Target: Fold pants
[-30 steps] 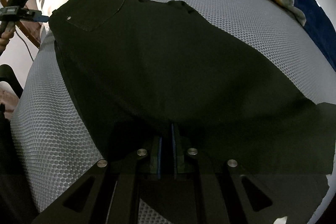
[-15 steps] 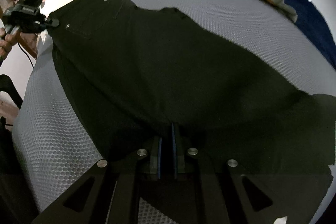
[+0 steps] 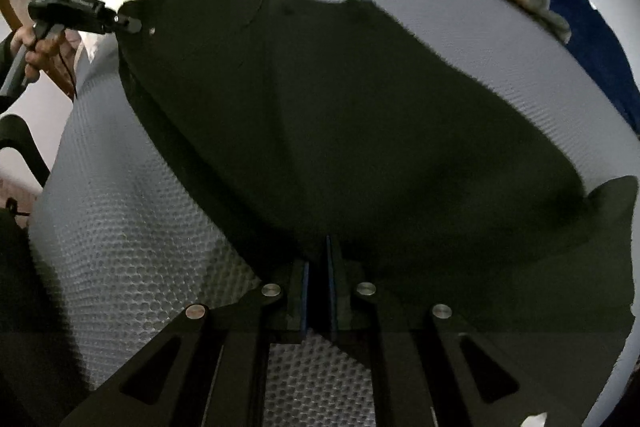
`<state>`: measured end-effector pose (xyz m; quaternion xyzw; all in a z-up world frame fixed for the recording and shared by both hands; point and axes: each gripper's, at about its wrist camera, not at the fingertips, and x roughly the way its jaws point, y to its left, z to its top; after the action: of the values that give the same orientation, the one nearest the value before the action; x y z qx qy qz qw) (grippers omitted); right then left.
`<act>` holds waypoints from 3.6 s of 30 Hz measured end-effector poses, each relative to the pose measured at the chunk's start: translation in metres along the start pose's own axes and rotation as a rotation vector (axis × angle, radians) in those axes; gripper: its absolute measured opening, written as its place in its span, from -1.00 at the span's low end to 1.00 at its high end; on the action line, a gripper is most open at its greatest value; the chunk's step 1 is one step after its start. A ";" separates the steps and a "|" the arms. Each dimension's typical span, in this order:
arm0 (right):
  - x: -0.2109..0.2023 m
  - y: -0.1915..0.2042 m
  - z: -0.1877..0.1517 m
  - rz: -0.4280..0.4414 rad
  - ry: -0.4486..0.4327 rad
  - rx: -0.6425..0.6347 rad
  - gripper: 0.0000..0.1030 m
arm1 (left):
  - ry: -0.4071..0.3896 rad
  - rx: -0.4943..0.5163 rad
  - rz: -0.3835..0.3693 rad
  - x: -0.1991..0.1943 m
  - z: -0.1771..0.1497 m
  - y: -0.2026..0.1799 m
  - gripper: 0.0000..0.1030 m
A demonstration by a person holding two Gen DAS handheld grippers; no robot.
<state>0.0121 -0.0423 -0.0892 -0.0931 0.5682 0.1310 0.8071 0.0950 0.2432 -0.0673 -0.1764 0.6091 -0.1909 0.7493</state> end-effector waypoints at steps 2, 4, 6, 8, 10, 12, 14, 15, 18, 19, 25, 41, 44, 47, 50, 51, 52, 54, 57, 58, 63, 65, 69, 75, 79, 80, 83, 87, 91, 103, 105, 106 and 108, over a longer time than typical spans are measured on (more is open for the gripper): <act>-0.007 -0.002 0.002 0.017 -0.008 0.014 -0.88 | -0.010 0.023 0.014 -0.009 -0.004 0.001 -0.67; -0.013 -0.001 0.002 0.040 -0.016 0.031 -0.88 | -0.031 0.055 0.027 -0.013 -0.002 -0.003 -0.67; -0.012 0.002 0.000 0.055 -0.008 0.035 -0.88 | -0.043 0.068 0.035 -0.012 -0.001 0.000 -0.67; 0.000 0.009 -0.003 0.049 0.020 0.022 -0.87 | -0.033 0.072 0.048 -0.002 0.000 0.000 -0.67; 0.004 0.008 -0.003 0.052 0.019 0.035 -0.86 | -0.035 0.082 0.064 0.003 -0.003 0.000 -0.62; 0.005 0.002 0.000 0.082 0.026 0.075 -0.85 | -0.032 0.102 0.082 0.001 -0.007 -0.003 -0.48; 0.005 -0.006 0.003 0.111 0.024 0.119 -0.85 | -0.034 0.119 0.124 -0.005 -0.012 -0.005 -0.18; 0.006 -0.008 0.004 0.121 0.024 0.132 -0.83 | -0.034 0.133 0.158 -0.009 -0.015 -0.005 0.01; 0.006 -0.009 0.003 0.125 0.016 0.136 -0.81 | -0.037 0.189 0.224 -0.024 -0.022 -0.010 0.07; 0.006 -0.010 0.003 0.130 0.013 0.145 -0.79 | -0.040 0.201 0.242 -0.029 -0.025 -0.011 0.07; 0.006 -0.020 0.000 0.173 0.004 0.220 -0.77 | -0.160 0.379 0.311 -0.062 -0.042 -0.064 0.07; -0.003 -0.033 0.004 0.215 -0.041 0.293 -0.67 | 0.129 0.896 -0.066 0.096 -0.078 -0.270 0.06; -0.004 -0.036 0.005 0.225 -0.044 0.297 -0.67 | 0.153 0.923 -0.047 0.113 -0.078 -0.278 -0.06; -0.005 -0.038 0.004 0.228 -0.030 0.298 -0.63 | 0.167 0.930 -0.026 0.129 -0.075 -0.283 -0.62; -0.018 -0.043 -0.001 0.225 -0.040 0.304 -0.51 | 0.164 0.907 -0.017 0.138 -0.074 -0.282 -0.83; -0.024 -0.046 -0.002 0.219 -0.050 0.310 -0.43 | 0.164 0.903 -0.019 0.140 -0.074 -0.284 -0.85; -0.034 -0.054 -0.005 0.202 -0.074 0.323 -0.28 | 0.161 0.902 -0.022 0.140 -0.074 -0.282 -0.85; -0.048 -0.070 -0.008 0.159 -0.109 0.345 -0.24 | 0.155 0.897 -0.025 0.139 -0.076 -0.283 -0.85; -0.065 -0.116 -0.013 0.077 -0.147 0.443 -0.24 | 0.146 0.879 -0.040 0.135 -0.078 -0.279 -0.85; -0.069 -0.135 -0.016 0.041 -0.160 0.491 -0.24 | 0.145 0.869 -0.048 0.135 -0.076 -0.277 -0.85; -0.069 -0.221 -0.020 -0.006 -0.213 0.732 -0.11 | 0.143 0.816 -0.075 0.132 -0.076 -0.267 -0.85; -0.068 -0.249 -0.030 0.016 -0.263 0.838 -0.11 | 0.143 0.790 -0.081 0.133 -0.077 -0.266 -0.85; -0.061 -0.291 -0.045 0.041 -0.299 0.989 -0.11 | 0.150 0.764 -0.088 0.134 -0.077 -0.264 -0.85; -0.036 -0.312 -0.060 0.132 -0.322 1.106 -0.12 | 0.161 0.727 -0.102 0.133 -0.075 -0.260 -0.85; -0.041 -0.319 -0.076 0.141 -0.370 1.142 -0.12 | 0.163 0.711 -0.097 0.133 -0.076 -0.261 -0.85; -0.044 -0.320 -0.080 0.122 -0.373 1.143 -0.12 | 0.163 0.711 -0.096 0.136 -0.074 -0.260 -0.85; -0.059 -0.320 -0.104 0.084 -0.385 1.158 -0.12 | 0.168 0.703 -0.102 0.135 -0.073 -0.259 -0.85; -0.071 -0.320 -0.142 0.027 -0.387 1.208 -0.13 | 0.183 0.698 -0.110 0.137 -0.070 -0.259 -0.85; -0.072 -0.324 -0.179 0.033 -0.397 1.289 -0.16 | 0.194 0.695 -0.107 0.137 -0.069 -0.259 -0.85; -0.057 -0.346 -0.160 0.037 -0.437 1.235 -0.57 | 0.203 0.672 -0.088 0.137 -0.069 -0.261 -0.85; -0.058 -0.347 -0.155 0.017 -0.434 1.212 -0.73 | 0.201 0.670 -0.085 0.137 -0.069 -0.261 -0.85; -0.059 -0.348 -0.154 0.015 -0.433 1.205 -0.79 | 0.201 0.668 -0.084 0.137 -0.069 -0.261 -0.85; -0.063 -0.346 -0.149 -0.008 -0.430 1.183 -0.90 | 0.200 0.672 -0.082 0.137 -0.070 -0.262 -0.85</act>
<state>-0.0318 -0.4214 -0.0798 0.3953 0.3691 -0.1927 0.8188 0.0327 -0.0540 -0.0668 0.0754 0.5750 -0.4269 0.6939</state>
